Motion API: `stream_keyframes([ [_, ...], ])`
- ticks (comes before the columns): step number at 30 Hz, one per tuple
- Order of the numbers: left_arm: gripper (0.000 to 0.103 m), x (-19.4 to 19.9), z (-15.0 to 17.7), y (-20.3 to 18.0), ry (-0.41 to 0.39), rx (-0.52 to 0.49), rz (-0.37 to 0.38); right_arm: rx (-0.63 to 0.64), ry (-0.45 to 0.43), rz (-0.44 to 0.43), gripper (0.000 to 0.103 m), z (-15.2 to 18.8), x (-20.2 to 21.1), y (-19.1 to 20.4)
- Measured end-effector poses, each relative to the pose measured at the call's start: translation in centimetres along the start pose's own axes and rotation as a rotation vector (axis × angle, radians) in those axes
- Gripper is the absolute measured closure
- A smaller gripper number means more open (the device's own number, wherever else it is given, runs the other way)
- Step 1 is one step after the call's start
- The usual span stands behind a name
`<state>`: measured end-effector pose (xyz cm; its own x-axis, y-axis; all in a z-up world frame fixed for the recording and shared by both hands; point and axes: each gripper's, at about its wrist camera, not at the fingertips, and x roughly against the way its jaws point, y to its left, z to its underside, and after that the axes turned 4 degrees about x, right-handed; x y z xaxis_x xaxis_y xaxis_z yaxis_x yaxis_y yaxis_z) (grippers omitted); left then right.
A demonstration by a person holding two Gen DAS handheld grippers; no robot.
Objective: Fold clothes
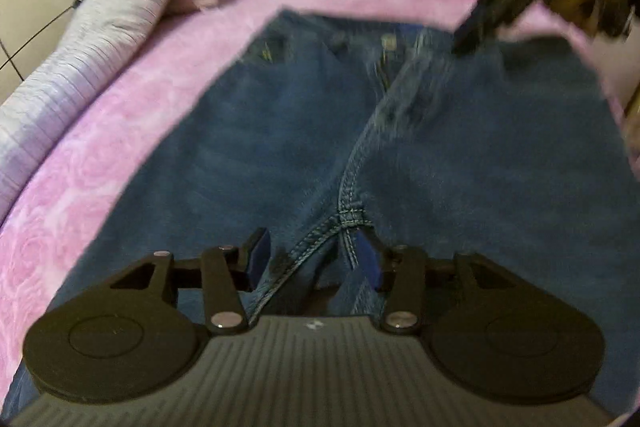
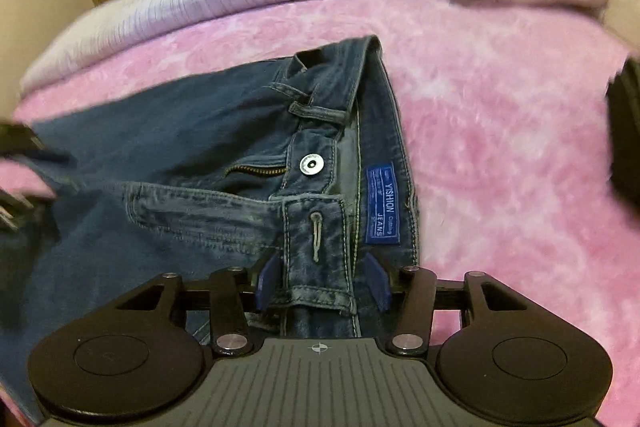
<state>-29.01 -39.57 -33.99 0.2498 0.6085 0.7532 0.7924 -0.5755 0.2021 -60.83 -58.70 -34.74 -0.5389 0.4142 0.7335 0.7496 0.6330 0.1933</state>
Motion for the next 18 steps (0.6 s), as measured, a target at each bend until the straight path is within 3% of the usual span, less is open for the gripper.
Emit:
stream_keyframes([
  [1, 0.060, -0.1, 0.3, -0.1, -0.005, -0.003, -0.001, -0.019, -0.004, -0.024, 0.074, 0.1, 0.2, -0.3],
  [2, 0.060, 0.0, 0.6, -0.1, -0.009, -0.003, -0.002, -0.030, -0.011, -0.038, 0.077, 0.1, 0.5, -0.3],
  [4, 0.060, 0.7, 0.8, 0.1, -0.015, 0.020, -0.009, -0.006, -0.035, -0.004, 0.101, -0.2, 1.6, 0.3],
  [8, 0.064, 2.8, 1.2, 0.4, -0.068, 0.047, -0.043, 0.035, -0.192, -0.040, 0.101, -2.8, 5.7, 1.1],
  [11, 0.063, 3.5, 1.5, 0.7, -0.094, 0.117, -0.042, 0.081, -0.234, -0.051, 0.101, -5.1, 5.9, 1.7],
  [14, 0.062, 3.7, 1.6, 0.8, -0.106, 0.189, -0.020, 0.077, -0.161, -0.028, 0.101, -5.5, 2.3, 0.8],
  [18, 0.063, 4.1, 1.2, -0.2, -0.133, 0.195, 0.002, 0.047, -0.038, -0.005, 0.101, -4.2, -1.2, -0.6],
])
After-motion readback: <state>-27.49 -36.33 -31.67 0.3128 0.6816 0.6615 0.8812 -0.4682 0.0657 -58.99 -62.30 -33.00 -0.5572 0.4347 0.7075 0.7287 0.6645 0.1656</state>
